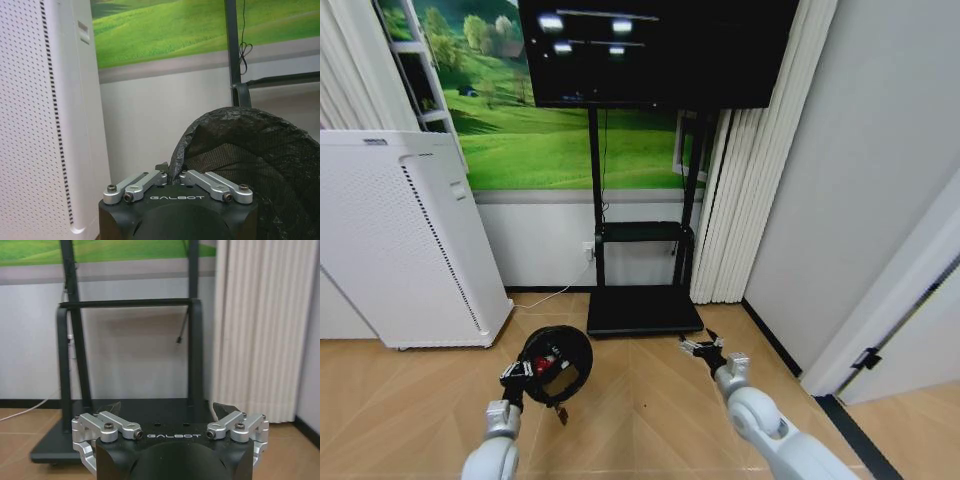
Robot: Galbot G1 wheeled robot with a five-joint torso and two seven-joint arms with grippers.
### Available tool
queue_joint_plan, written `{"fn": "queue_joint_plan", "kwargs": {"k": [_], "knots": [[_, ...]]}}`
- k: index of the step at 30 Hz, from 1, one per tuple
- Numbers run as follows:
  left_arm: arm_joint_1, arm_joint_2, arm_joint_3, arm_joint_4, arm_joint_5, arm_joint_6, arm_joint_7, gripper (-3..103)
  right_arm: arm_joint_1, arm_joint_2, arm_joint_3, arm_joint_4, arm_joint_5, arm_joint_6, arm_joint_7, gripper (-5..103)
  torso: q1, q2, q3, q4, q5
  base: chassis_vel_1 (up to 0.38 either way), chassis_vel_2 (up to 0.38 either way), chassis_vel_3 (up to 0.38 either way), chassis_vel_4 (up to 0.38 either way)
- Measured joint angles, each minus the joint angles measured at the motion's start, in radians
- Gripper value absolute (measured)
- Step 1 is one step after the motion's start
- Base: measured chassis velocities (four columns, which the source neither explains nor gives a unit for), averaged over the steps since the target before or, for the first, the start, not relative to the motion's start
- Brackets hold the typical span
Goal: Pick up the trash bin and place the garbage on the floor into it.
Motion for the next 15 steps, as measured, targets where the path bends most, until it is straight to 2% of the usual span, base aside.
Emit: {"fn": "queue_joint_plan", "kwargs": {"k": [6, 15], "knots": [[0.034, -0.001, -0.036, -0.053, -0.014, 0.000, 0.001, 4, -0.108, 0.036, 0.131, 0.040, -0.017, -0.005, -0.005, 100, 0.000, 0.000, 0.000, 0.0000, -0.0001, 0.000, 0.000, 0.000, 0.000], [0.050, -0.005, -0.062, -0.078, -0.034, 0.000, 0.002, 4, -0.148, 0.063, 0.183, 0.049, -0.036, 0.018, -0.030, 100, 0.000, 0.000, 0.000, 0.0000, -0.0002, 0.000, 0.000, 0.000, 0.000]]}}
